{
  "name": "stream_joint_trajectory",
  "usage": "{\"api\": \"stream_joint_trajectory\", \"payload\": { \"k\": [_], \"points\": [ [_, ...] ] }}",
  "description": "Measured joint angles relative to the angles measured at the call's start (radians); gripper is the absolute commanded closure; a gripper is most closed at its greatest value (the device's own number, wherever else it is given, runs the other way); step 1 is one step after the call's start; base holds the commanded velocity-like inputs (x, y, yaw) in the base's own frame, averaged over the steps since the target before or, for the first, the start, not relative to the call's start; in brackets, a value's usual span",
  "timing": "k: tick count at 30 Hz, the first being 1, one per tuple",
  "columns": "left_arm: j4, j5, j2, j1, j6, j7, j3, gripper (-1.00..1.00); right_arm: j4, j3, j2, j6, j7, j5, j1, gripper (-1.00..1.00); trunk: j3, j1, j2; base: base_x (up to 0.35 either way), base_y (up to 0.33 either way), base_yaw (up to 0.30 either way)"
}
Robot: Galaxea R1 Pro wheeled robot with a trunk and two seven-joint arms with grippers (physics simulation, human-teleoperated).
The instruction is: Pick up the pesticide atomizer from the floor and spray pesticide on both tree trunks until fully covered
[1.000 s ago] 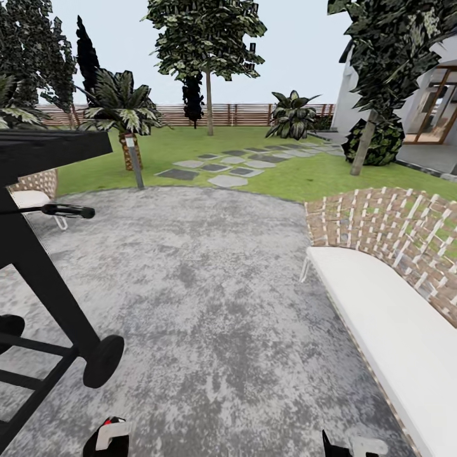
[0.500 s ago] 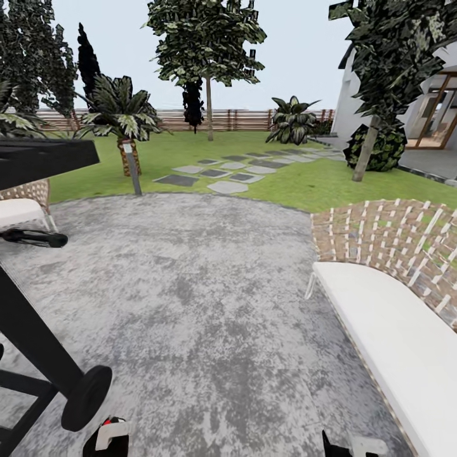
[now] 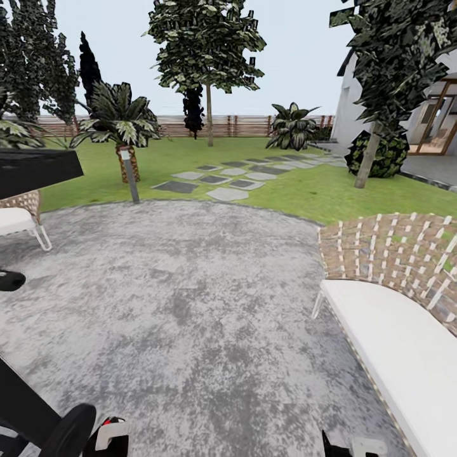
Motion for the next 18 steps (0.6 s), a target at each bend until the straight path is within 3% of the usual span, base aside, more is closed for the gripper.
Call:
{"api": "stream_joint_trajectory", "payload": {
  "k": [18],
  "points": [
    [0.001, 0.000, -0.006, 0.000, -0.002, -0.001, -0.002, 1.00, 0.000, 0.000, 0.000, 0.000, 0.000, 0.000, 0.000, -1.00, 0.028, 0.000, 0.000, 0.340, 0.000, 0.000]
  ]
}}
